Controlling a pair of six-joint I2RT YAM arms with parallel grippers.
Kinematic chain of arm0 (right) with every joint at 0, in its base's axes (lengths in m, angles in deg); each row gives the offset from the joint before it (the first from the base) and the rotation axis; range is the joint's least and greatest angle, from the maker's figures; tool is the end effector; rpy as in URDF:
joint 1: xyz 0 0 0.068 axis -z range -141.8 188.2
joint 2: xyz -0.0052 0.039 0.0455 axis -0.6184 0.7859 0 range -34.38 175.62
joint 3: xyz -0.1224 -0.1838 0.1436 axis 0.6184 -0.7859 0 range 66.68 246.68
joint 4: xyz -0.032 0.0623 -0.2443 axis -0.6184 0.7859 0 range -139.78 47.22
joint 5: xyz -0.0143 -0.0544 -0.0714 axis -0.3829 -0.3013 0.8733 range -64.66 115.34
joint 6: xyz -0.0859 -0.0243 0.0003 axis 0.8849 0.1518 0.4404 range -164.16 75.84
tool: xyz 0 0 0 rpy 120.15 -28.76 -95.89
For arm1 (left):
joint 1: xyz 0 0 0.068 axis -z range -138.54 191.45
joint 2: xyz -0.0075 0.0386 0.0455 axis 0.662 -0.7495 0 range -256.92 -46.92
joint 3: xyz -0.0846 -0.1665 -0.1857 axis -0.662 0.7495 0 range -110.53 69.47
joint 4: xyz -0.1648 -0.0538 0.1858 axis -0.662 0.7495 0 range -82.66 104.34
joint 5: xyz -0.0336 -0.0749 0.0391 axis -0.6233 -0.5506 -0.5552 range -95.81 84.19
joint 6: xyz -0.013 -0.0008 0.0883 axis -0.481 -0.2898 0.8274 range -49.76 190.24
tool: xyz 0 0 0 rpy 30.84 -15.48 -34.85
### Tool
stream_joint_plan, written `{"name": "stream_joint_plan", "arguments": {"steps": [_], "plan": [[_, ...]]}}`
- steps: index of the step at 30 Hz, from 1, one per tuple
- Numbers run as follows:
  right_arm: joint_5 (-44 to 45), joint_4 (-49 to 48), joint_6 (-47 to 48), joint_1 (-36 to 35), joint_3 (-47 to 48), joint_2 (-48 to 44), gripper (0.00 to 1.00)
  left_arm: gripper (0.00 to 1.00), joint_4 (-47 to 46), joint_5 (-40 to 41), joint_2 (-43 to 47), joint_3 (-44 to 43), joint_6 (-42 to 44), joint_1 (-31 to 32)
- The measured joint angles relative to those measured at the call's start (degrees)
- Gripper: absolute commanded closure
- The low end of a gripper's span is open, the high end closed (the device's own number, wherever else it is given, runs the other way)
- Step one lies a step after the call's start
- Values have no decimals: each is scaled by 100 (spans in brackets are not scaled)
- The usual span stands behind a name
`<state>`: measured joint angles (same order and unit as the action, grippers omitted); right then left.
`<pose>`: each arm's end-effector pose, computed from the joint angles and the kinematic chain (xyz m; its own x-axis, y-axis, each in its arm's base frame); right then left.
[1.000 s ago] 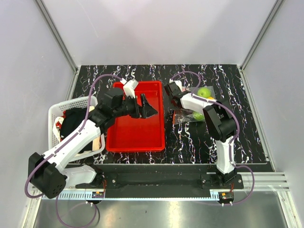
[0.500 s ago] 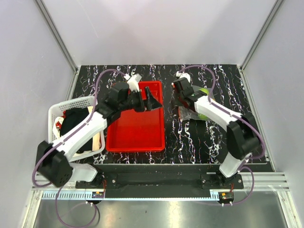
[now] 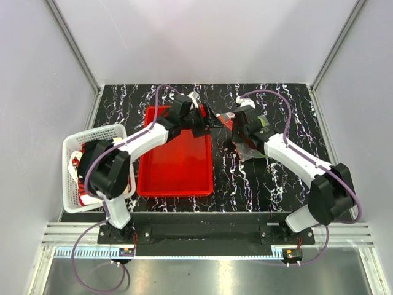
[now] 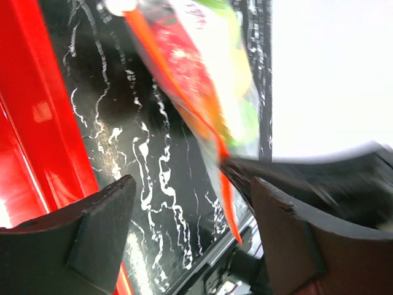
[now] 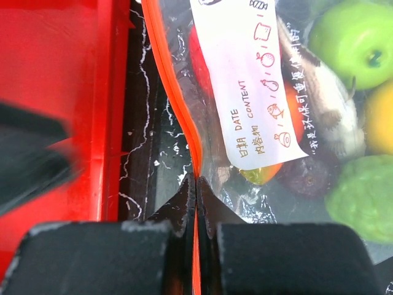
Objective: Open the zip-top bag and remove the fake food
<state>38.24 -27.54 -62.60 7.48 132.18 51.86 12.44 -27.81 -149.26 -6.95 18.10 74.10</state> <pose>0.3163 0.1672 0.2360 -0.6690 -0.0390 -0.7423 -0.1539 0.9843 0.0870 0.3547 -0.2627 0.2360 -0.8747 -0.3091 -0.3734 0.1301 0.5924 -0.7951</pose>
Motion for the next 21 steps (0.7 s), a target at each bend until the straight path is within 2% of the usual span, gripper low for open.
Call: {"name": "stream_joint_plan", "arguments": {"steps": [8,14,18,21], "plan": [[-149,-9,-87,15,-50,-197,100,24,-28,208,-658,-131,-656,33],[-258,-7,-146,31,-212,-245,100,25,-90,164,-1191,-634,-809,109],[-345,-4,-179,37,-232,-297,100,36,-127,140,-1307,-758,-811,170],[-367,-7,-216,39,-236,-358,100,52,-181,116,-1357,-800,-811,197]]}}
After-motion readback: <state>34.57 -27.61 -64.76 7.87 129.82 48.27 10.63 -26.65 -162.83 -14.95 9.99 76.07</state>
